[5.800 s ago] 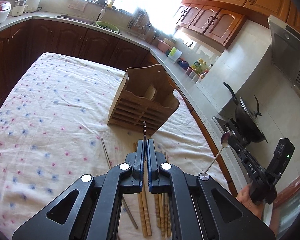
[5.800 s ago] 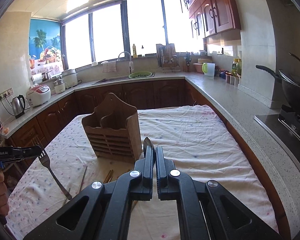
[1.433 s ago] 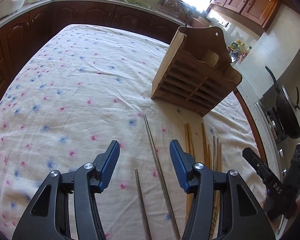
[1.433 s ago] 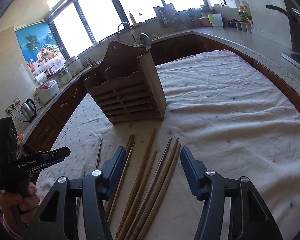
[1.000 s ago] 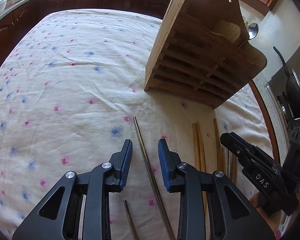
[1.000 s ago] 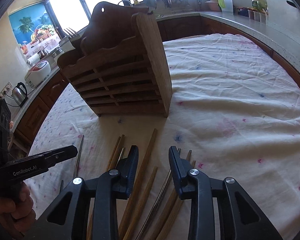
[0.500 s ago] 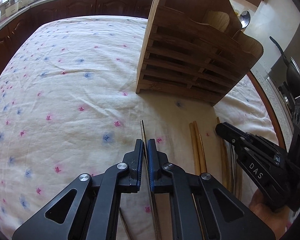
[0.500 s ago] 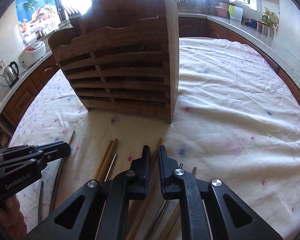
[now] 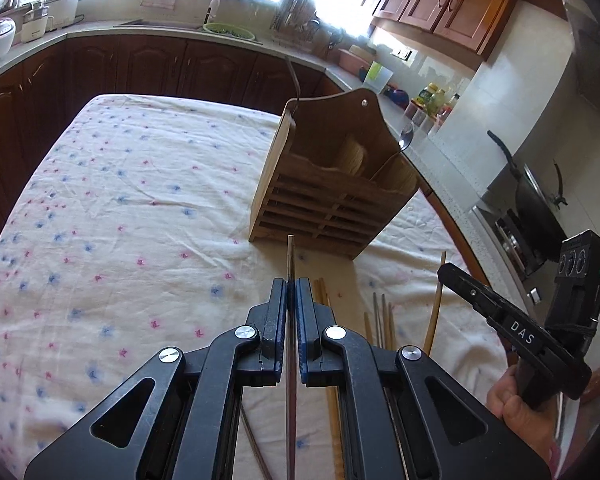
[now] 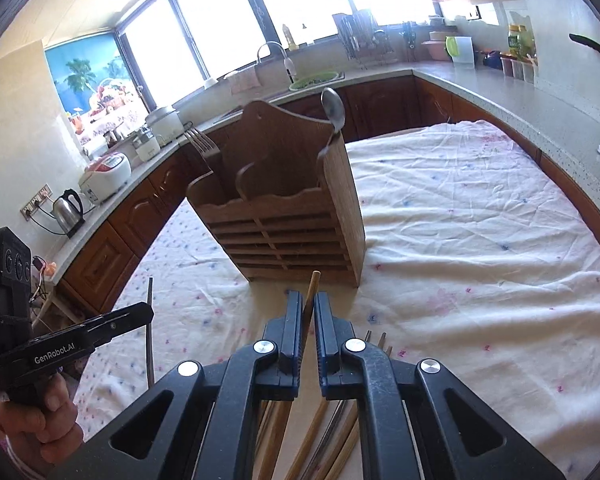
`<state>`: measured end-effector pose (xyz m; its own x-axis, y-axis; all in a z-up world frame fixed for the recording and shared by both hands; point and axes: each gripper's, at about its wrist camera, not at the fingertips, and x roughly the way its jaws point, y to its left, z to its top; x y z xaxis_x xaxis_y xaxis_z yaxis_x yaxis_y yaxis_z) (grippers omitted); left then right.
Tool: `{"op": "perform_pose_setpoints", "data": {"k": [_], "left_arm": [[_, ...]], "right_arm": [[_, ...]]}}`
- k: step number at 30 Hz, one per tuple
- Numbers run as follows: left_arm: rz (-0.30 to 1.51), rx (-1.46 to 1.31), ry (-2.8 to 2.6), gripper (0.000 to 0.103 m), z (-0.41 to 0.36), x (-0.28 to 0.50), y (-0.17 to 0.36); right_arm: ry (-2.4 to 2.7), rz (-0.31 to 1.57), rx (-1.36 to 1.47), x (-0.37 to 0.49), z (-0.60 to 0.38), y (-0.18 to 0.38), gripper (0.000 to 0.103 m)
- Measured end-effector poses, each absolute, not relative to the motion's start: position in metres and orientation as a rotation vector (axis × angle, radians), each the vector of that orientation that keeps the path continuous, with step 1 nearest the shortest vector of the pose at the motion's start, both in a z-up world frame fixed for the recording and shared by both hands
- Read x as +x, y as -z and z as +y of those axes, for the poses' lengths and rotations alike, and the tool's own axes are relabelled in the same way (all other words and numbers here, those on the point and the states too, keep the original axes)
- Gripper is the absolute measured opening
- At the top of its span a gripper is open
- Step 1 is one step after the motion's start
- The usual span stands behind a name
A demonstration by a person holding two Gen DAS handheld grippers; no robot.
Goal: Organize utensils
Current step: 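Lift the metal chopstick with the left tool while the right tool carries the wooden chopstick to the holder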
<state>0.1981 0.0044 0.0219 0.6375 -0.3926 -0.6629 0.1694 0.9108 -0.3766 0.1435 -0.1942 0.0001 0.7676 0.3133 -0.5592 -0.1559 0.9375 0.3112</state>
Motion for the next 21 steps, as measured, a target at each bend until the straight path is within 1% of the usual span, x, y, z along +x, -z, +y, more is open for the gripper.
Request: {"op": "perform_pose_setpoints", "data": {"k": [10, 21], "left_arm": [[0.737, -0.317, 0.355, 0.004, 0.018, 0.172, -0.054], [0.659, -0.317, 0.362, 0.004, 0.026, 0.157, -0.078]], "right_arm": [[-0.309, 0.542, 0.281, 0.106, -0.200, -0.044, 0.005], [-0.312, 0.451, 0.280, 0.089, -0.204, -0.072, 0.005]]}}
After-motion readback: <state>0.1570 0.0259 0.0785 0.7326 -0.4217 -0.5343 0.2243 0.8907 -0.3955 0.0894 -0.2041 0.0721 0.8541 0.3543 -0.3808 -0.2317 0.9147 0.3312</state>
